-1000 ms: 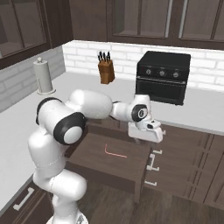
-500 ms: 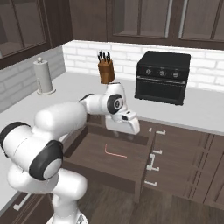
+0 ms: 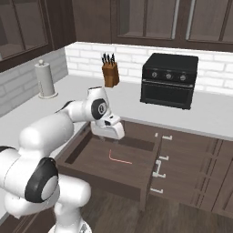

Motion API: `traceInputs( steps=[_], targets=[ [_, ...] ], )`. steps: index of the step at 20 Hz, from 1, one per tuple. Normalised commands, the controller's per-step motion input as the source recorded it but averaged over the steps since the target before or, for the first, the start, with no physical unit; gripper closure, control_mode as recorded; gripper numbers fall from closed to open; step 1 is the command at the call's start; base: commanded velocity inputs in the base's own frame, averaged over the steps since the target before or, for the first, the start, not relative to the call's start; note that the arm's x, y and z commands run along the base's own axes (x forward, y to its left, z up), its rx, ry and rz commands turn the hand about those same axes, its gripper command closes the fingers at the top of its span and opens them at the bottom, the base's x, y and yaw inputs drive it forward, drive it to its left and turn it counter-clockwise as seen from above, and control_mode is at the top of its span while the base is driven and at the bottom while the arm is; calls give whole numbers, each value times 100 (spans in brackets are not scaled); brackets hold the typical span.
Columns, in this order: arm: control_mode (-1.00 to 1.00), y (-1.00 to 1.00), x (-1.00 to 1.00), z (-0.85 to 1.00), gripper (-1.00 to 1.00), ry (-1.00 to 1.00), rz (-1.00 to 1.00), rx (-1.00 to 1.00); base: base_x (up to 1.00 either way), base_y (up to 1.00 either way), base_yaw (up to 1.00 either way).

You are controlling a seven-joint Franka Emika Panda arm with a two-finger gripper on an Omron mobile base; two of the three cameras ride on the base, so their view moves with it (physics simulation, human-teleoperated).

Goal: Take a straw from the drawer in front and place it inside the glass cup on the dining counter.

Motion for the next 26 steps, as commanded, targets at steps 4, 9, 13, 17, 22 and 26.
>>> traceInputs(
  steps=[4,9,13,17,22,26],
  targets=[
    [-100,25,26,-26,-100,0,8,0,0,0,0],
    [-100,20,33,-52,-100,4,11,0,0,0,0],
    [-100,24,48,-63,-100,1,11,1,0,0,0],
    [-100,5,58,-52,-100,0,13,7,0,0,0],
    [-100,0,51,-42,-100,0,20,11,0,0,0],
    [-100,2,49,-44,-100,0,23,9,0,0,0]
  ],
)
